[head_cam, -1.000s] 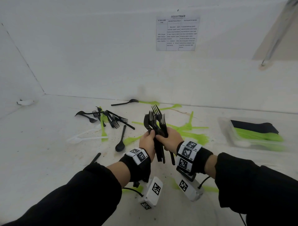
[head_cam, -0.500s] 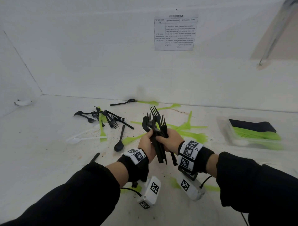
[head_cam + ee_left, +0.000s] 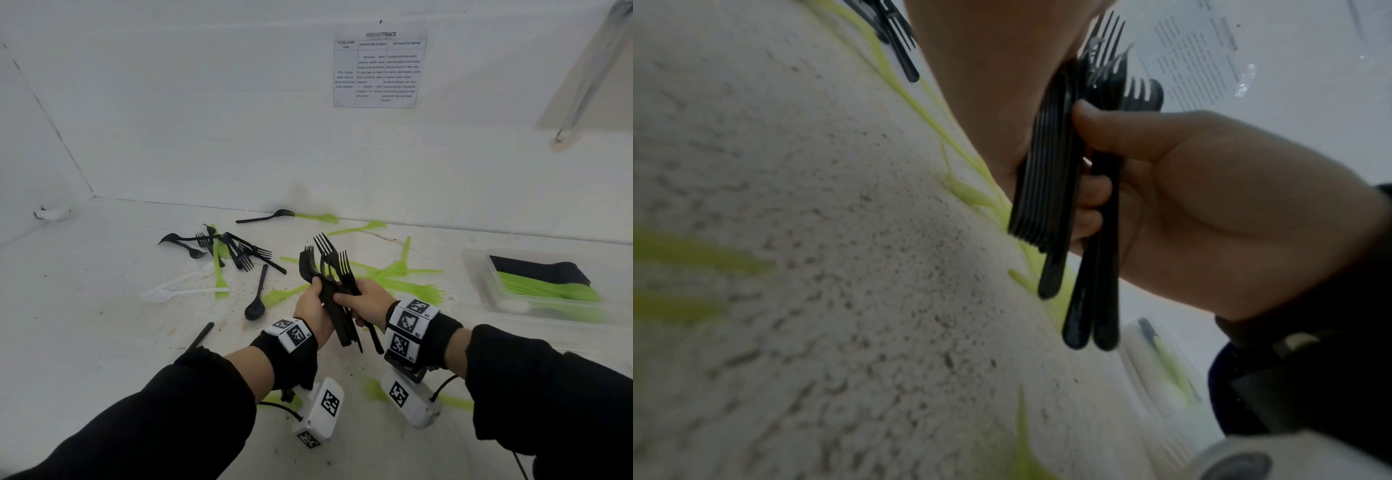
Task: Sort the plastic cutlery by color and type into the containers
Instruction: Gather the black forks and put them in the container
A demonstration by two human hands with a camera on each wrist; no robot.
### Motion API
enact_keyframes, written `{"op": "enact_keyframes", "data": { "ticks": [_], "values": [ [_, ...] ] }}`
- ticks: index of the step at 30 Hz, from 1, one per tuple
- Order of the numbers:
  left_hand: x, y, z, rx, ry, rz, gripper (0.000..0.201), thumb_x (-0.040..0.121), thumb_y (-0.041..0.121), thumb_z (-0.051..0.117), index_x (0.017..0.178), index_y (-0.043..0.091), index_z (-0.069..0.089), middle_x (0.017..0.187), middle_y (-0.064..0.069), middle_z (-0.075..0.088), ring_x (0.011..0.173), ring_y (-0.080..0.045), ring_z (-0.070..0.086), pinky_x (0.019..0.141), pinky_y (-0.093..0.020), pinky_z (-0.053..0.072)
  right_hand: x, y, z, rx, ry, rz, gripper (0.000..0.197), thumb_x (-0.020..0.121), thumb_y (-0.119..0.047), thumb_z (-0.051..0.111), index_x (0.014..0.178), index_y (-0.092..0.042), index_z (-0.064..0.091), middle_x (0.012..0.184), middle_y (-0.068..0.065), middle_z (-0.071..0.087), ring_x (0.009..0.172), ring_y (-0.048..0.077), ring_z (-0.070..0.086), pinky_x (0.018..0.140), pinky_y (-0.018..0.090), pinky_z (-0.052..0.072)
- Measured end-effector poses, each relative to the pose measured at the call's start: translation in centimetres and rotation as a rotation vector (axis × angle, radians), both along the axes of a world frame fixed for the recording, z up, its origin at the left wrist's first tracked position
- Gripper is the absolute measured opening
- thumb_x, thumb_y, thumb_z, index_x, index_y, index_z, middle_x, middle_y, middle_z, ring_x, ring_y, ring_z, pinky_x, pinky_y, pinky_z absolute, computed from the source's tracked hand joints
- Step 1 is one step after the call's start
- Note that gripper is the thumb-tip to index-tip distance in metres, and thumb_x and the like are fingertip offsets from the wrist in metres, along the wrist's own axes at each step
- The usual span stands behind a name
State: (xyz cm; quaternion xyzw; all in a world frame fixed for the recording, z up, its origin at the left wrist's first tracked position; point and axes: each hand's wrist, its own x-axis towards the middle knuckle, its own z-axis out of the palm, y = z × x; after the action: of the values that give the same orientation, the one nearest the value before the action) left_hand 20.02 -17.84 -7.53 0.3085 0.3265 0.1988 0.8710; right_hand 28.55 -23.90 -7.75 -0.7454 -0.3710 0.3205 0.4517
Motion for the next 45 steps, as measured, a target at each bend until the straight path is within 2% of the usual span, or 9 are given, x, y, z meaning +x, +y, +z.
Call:
{"op": "enact_keyframes", "data": {
  "ticks": [7,15,20,22,25,30,35,38,45],
  "values": [
    [0.7,0.4,-1.0,0.103,0.035,0.076,0.03,0.103,0.024,0.029,0.111,0.006,0.052,0.107,-0.019,0.061,0.09,-0.031,0.06,0.066,-0.044,0.049,0.1,0.4,-0.3,0.042,-0.105,-0.099,0.011,0.088,-0.016,0.058,0.083,-0.02,0.049,0.066,0.0,0.052,0.049,0.016,0.046,0.047,0.023,0.035],
    [0.5,0.6,-1.2,0.112,0.069,0.049,0.028,0.102,0.024,0.034,0.091,0.01,0.055,0.087,-0.011,0.058,0.075,-0.025,0.059,0.065,-0.041,0.052,-0.1,0.9,0.1,0.059,-0.007,-0.195,0.014,0.087,-0.016,0.056,0.101,-0.016,0.053,0.073,-0.004,0.051,0.059,0.013,0.049,0.05,0.026,0.04],
    [0.3,0.0,-0.9,0.044,0.051,-0.026,0.034,0.101,0.027,0.029,0.095,0.013,0.059,0.093,-0.009,0.063,0.082,-0.019,0.059,0.065,-0.037,0.048,-0.3,0.8,-0.6,0.031,-0.088,-0.207,0.02,0.081,-0.015,0.063,0.101,-0.017,0.058,0.096,0.005,0.065,0.095,0.027,0.064,0.083,0.044,0.053],
    [0.2,-0.2,-1.0,0.068,0.072,-0.068,0.036,0.101,0.031,0.029,0.098,0.013,0.06,0.091,-0.008,0.062,0.079,-0.018,0.057,0.066,-0.033,0.046,-0.3,0.9,-0.6,0.028,-0.121,-0.236,0.02,0.082,-0.016,0.062,0.101,-0.015,0.061,0.091,0.003,0.065,0.087,0.022,0.063,0.08,0.035,0.052],
    [0.0,-0.6,-1.0,0.124,0.122,-0.139,0.04,0.101,0.036,0.031,0.092,0.012,0.061,0.082,-0.006,0.055,0.072,-0.017,0.049,0.068,-0.03,0.041,-0.4,1.1,-0.2,0.041,-0.107,-0.231,0.004,0.084,-0.016,0.058,0.085,-0.02,0.057,0.065,-0.005,0.053,0.057,0.014,0.049,0.054,0.023,0.039],
    [0.0,-0.3,-1.0,0.18,0.128,-0.029,0.027,0.102,0.027,0.035,0.094,0.009,0.053,0.071,-0.005,0.04,0.058,-0.018,0.04,0.057,-0.029,0.035,-0.5,1.6,0.6,0.009,0.144,-0.253,0.016,0.088,-0.012,0.043,0.073,-0.014,0.047,0.054,0.004,0.038,0.045,0.019,0.036,0.046,0.028,0.032],
    [0.5,0.8,-1.4,0.191,0.137,0.059,0.029,0.102,0.024,0.037,0.114,0.003,0.054,0.085,-0.01,0.048,0.066,-0.021,0.048,0.057,-0.035,0.046,-0.6,1.0,-0.2,0.039,0.013,-0.205,0.016,0.09,-0.009,0.049,0.101,-0.01,0.06,0.062,0.0,0.05,0.057,0.019,0.05,0.063,0.037,0.048],
    [0.4,0.8,-1.2,0.157,0.132,-0.015,0.031,0.102,0.026,0.035,0.101,0.005,0.057,0.083,-0.011,0.055,0.069,-0.02,0.052,0.061,-0.033,0.045,-0.8,0.7,-0.6,0.054,-0.045,-0.19,0.023,0.089,-0.009,0.054,0.109,-0.007,0.065,0.078,0.003,0.064,0.077,0.023,0.061,0.079,0.038,0.051],
    [0.3,0.0,-1.4,0.161,0.159,-0.001,0.03,0.101,0.023,0.038,0.12,0.008,0.055,0.102,-0.015,0.063,0.083,-0.023,0.062,0.07,-0.034,0.05,-1.0,1.1,-0.4,0.014,-0.125,-0.13,0.029,0.093,-0.01,0.046,0.115,-0.011,0.064,0.1,0.011,0.068,0.094,0.027,0.061,0.082,0.032,0.048]
  ]
}}
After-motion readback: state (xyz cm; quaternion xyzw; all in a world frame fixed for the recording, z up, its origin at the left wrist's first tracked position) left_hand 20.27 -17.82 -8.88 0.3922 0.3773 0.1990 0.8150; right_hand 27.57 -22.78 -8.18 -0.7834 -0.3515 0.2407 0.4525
